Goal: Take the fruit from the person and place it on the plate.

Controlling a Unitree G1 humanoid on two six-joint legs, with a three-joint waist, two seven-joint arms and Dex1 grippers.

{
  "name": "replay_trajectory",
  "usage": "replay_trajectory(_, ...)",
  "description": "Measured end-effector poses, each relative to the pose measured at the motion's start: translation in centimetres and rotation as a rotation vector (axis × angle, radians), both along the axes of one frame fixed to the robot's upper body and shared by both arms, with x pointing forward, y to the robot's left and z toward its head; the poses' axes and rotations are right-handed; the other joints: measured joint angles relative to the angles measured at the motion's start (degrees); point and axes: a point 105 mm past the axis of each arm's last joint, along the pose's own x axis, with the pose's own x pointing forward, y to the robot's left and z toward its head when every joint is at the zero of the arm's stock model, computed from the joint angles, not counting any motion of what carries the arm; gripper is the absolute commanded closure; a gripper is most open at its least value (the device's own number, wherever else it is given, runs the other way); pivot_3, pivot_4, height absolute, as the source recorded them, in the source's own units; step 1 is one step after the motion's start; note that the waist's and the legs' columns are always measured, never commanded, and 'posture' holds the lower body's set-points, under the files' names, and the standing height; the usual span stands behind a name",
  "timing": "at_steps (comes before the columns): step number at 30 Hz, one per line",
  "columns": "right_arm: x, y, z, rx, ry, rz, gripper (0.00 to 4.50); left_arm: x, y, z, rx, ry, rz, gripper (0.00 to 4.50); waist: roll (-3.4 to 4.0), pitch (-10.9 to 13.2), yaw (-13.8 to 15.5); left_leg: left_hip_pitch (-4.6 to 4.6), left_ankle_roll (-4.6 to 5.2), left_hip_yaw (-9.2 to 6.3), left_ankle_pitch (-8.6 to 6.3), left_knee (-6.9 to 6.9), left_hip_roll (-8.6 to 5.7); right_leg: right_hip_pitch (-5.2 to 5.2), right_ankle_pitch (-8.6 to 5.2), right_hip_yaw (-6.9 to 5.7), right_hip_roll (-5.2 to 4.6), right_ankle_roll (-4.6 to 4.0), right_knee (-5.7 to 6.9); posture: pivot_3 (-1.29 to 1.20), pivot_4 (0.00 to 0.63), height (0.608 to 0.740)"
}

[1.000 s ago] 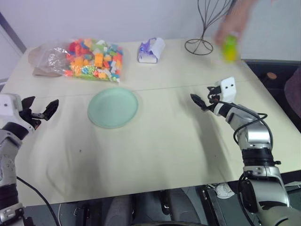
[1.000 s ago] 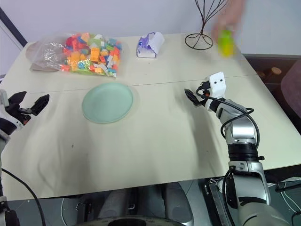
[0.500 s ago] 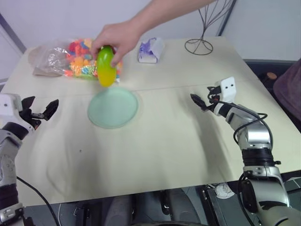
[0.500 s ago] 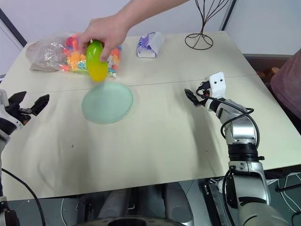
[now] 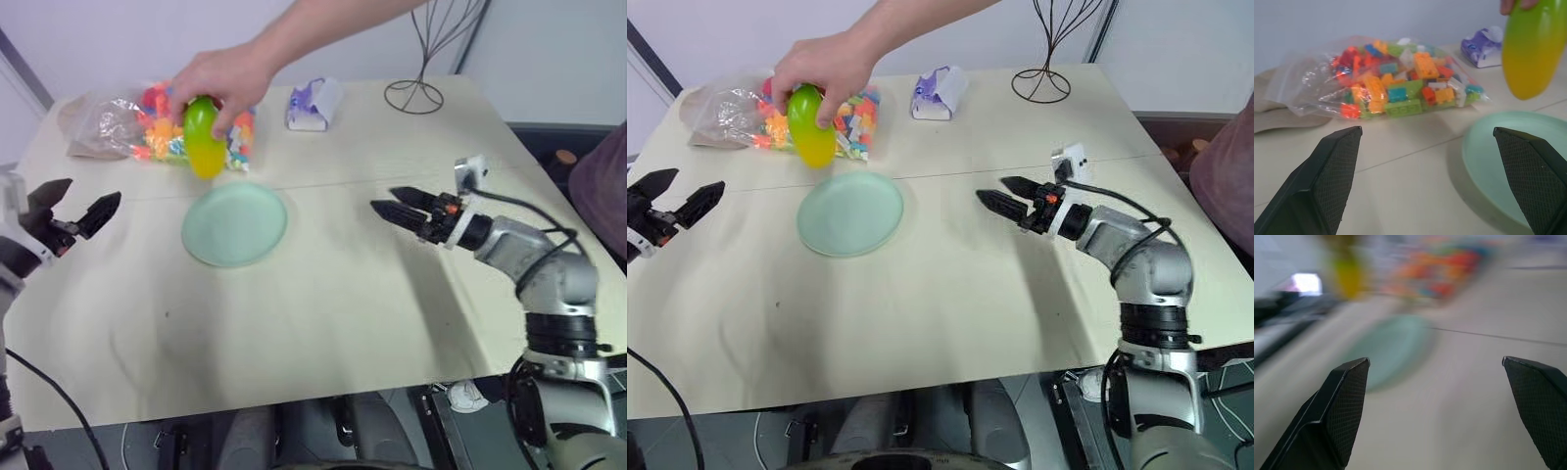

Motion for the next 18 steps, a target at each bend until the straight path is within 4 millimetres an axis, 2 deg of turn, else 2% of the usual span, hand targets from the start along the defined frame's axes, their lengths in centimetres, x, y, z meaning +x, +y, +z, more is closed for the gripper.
replay_trajectory(2, -0.7, 0.6, 1.0, -0.002, -0.019, 0.034, 0.06, 0.2, -0.2, 0.0, -0.003, 0.002, -0.014, 0.00, -0.02, 0.0, 0.1, 0.03, 0.00, -0.01, 0.00, 0.07, 0.00, 0.07, 0.00, -0.02, 0.01, 0.00, -0.01, 0.00, 0.150, 0.740)
replay_trajectory(5, -0.5, 0.7, 0.9, -0.008, -0.011, 0.016, 0.06, 0.7, -1.1, 0.8, -0.016, -0.020, -0.069, 0.00, -0.02, 0.0, 0.5, 0.00, 0.00, -0.01, 0.00, 0.24, 0.00, 0.11, 0.00, -0.04, 0.05, 0.01, 0.00, 0.00, 0.150, 0.740)
replay_trajectory(9, -0.1, 1.3, 0.5, -0.029, -0.008, 0.002, 0.06, 2.7, -4.4, 1.8, -0.030, -0.025, -0.239, 0.00, -0.02, 0.0, 1.5, -0.02, 0.01, 0.02, -0.01, 0.46, 0.00, 0.22, 0.00, -0.09, 0.19, 0.02, 0.00, 0.00, 0.150, 0.740)
replay_trajectory(13, 0.7, 1.5, 0.0, -0.064, -0.026, -0.042, 0.06, 4.7, -7.7, 0.6, -0.055, 0.037, -0.396, 0.00, -0.03, 0.0, 1.6, -0.05, 0.03, 0.03, -0.02, 0.57, -0.03, 0.27, 0.06, -0.10, 0.18, 0.14, -0.05, 0.00, 0.150, 0.740)
replay_trajectory(18, 1.1, 1.0, -0.2, -0.071, -0.031, -0.089, 0.06, 6.6, -9.5, 0.2, -0.070, 0.057, -0.465, 0.00, -0.03, 0.0, 1.5, -0.06, 0.09, 0.02, -0.05, 0.57, 0.00, 0.26, 0.07, -0.09, 0.21, 0.16, -0.02, 0.00, 0.150, 0.740)
